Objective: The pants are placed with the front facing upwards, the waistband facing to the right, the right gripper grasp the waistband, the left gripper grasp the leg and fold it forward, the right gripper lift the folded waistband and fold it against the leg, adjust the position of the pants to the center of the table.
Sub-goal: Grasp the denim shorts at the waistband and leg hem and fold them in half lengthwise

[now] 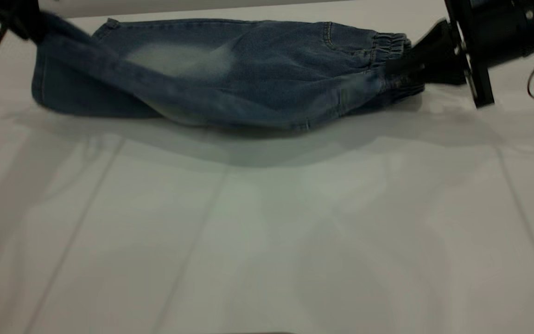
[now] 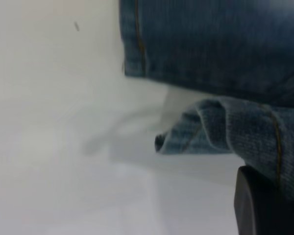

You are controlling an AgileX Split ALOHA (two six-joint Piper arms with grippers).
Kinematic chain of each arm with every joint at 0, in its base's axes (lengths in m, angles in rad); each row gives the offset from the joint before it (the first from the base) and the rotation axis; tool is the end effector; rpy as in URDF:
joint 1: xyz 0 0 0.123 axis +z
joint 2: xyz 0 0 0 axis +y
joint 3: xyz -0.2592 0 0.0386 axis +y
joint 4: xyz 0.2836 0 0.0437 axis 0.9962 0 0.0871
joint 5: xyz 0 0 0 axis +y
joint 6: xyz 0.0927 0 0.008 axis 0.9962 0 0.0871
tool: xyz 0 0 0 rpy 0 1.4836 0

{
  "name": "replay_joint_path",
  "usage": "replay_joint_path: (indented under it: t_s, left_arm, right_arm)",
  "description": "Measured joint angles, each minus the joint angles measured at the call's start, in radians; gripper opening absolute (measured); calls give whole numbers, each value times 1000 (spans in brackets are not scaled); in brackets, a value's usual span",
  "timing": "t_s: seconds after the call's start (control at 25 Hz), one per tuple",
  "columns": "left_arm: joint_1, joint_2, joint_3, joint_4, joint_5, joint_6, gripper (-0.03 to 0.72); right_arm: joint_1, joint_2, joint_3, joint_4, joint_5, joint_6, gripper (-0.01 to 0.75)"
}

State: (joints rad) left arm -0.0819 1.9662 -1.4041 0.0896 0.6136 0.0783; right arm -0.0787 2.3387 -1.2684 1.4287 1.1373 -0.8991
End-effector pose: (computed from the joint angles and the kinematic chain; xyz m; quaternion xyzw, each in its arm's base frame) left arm 0.4408 -0.0314 0.1509 0.1069 0.9646 0.0334 0.2386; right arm 0.3993 0.0524 0.0157 0.1008 0.8368 0.5355 0.0527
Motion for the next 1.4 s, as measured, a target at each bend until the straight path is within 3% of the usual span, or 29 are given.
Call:
replay_joint_path:
  t_s: [0.44,0.96,1.12,1.24,1.4]
  left_arm:
    - [0,35,-167,1,23,48,50]
    - [0,248,-298,1,-69,54,50]
    - [0,272,-299,1,-123,55,64]
    - [0,273,-300,1,-174,54,111]
    - [0,273,-300,2,-205,62,269]
  right_arm:
    - [-17,4,-235,-5,-49,126,35]
    - [-17,5,-254,24,-286,-59,68]
    - [-17,5,-254,61,-311,-131,192]
    - [-17,5,-254,75,-336,-156,361]
    - [-17,5,-254,78,-344,-158,579]
